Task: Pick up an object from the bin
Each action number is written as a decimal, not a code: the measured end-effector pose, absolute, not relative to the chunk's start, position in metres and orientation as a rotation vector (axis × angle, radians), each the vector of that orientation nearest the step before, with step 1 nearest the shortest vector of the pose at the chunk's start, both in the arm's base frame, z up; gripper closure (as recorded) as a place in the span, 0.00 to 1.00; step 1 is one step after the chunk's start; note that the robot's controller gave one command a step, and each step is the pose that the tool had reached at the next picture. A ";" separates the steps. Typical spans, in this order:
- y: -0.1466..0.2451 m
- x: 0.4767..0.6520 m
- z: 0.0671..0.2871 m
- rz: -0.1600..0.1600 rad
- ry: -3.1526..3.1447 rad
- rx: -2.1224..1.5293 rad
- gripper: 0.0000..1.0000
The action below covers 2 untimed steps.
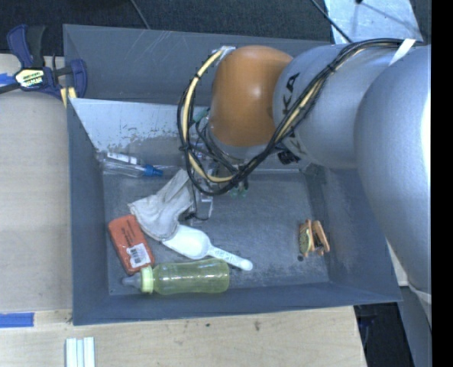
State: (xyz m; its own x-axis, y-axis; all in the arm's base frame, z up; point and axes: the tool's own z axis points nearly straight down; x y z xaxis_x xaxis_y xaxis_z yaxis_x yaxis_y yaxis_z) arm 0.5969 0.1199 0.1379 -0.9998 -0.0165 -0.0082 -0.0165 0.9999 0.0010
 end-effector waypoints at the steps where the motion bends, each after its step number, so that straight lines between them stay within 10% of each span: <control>1: 0.140 0.585 0.091 0.001 3.134 -0.129 0.00; 2: 0.135 0.593 0.075 0.005 3.121 -0.208 1.00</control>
Offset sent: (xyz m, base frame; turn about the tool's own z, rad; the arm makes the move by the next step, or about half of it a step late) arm -0.0085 0.0141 -0.0679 -0.1159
